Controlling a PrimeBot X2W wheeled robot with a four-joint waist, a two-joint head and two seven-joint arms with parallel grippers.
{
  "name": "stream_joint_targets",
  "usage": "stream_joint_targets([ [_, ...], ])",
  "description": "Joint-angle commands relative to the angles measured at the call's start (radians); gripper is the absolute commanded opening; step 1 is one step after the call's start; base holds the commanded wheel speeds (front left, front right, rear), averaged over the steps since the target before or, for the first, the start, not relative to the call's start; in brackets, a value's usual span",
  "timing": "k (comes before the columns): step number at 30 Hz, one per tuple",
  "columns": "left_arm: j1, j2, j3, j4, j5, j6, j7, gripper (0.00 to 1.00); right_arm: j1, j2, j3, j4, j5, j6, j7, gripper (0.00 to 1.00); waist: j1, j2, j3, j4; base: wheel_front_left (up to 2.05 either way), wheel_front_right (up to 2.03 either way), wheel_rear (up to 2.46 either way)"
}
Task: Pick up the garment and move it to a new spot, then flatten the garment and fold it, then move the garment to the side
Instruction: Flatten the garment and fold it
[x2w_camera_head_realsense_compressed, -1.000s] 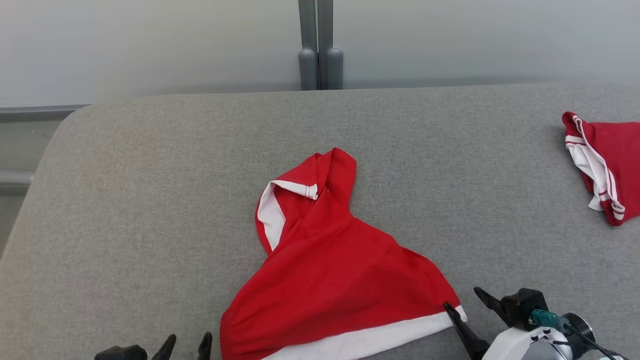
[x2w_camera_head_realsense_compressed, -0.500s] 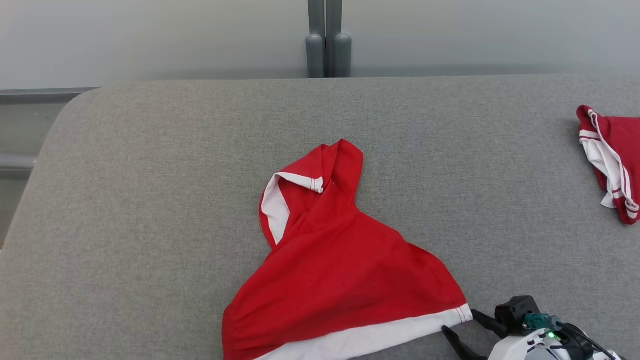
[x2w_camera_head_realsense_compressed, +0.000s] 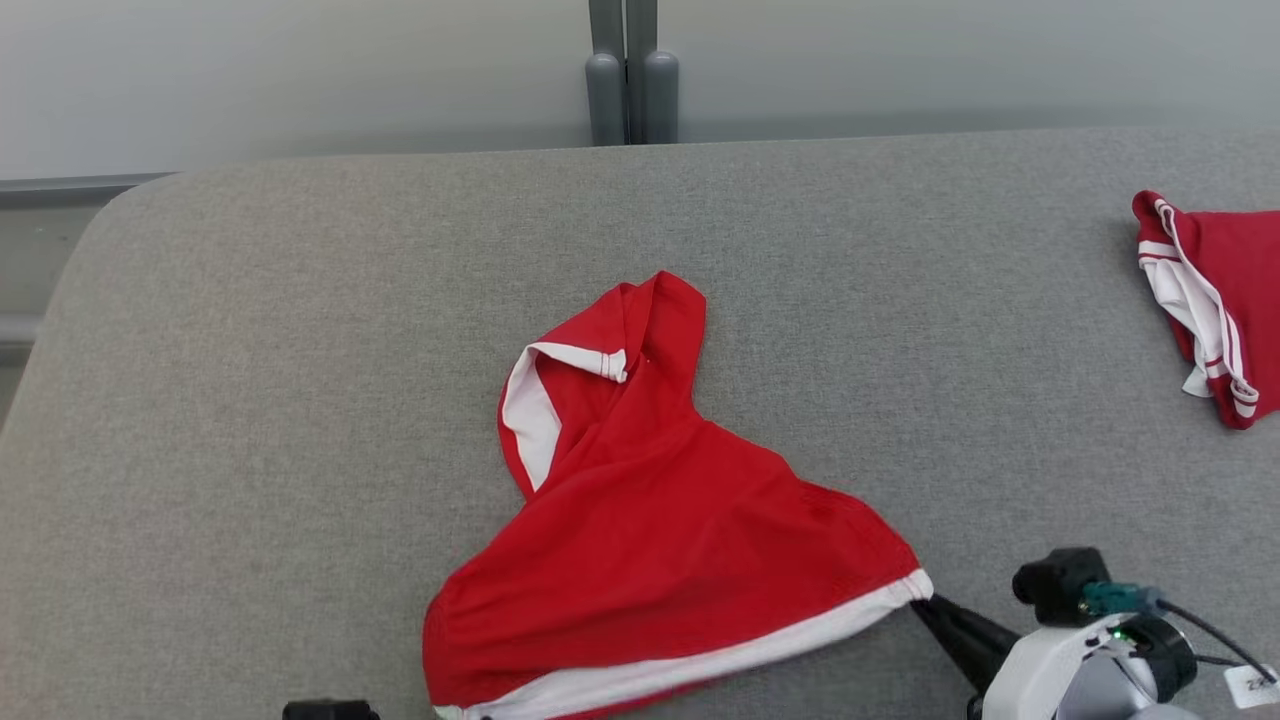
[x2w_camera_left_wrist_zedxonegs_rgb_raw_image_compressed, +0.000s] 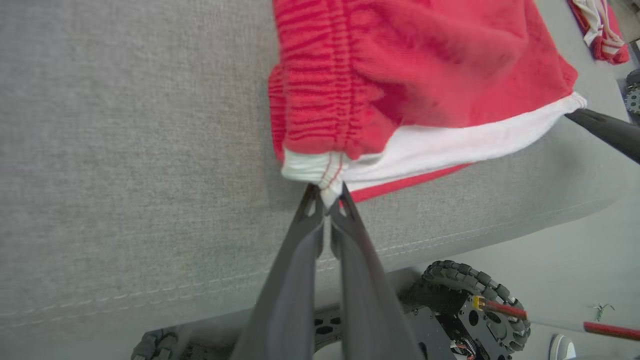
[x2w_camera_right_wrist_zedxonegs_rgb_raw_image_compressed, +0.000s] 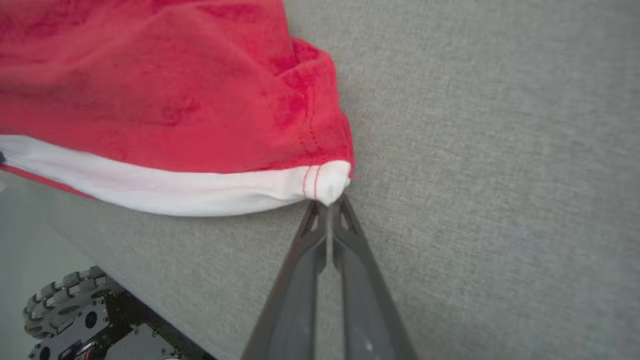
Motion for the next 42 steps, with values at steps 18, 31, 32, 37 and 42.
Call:
stream_joint_targets([
  [18, -0.435, 0.187, 0.138, -0.617, -0.197, 0.015, 0.171, 0.00, -0.159, -0.199, -0.537, -0.731, 0.305, 0.000, 0.233, 0.00, 0.0000, 0.0000, 0.129, -0.031, 0.00, 0.00, 0.00],
  [31, -1.554, 0.074, 0.068, 0.023, -0.070, 0.042, 0.222, 0.00, -1.251, -0.068, -0.407, -0.199, 0.116, 0.000, 0.343, 0.00, 0.0000, 0.0000, 0.596, -0.014, 0.00, 0.00, 0.00],
  [32, -1.613, 0.066, 0.060, 0.080, -0.040, 0.040, 0.186, 0.00, -1.319, -0.032, -0.407, -0.145, 0.086, 0.000, 0.311, 0.00, 0.0000, 0.0000, 0.615, -0.017, 0.00, 0.00, 0.00],
  [37, -1.783, 0.029, -0.013, 0.372, 0.124, 0.015, -0.122, 0.00, -1.511, 0.123, -0.439, 0.143, -0.016, -0.001, 0.106, 0.00, 0.0000, 0.0000, 0.636, -0.036, 0.00, 0.00, 0.00],
  [42, -1.721, 0.008, -0.076, 0.559, 0.143, 0.001, -0.323, 0.00, -1.401, 0.158, -0.405, 0.242, 0.028, -0.001, -0.041, 0.00, 0.0000, 0.0000, 0.616, -0.050, 0.00, 0.00, 0.00],
])
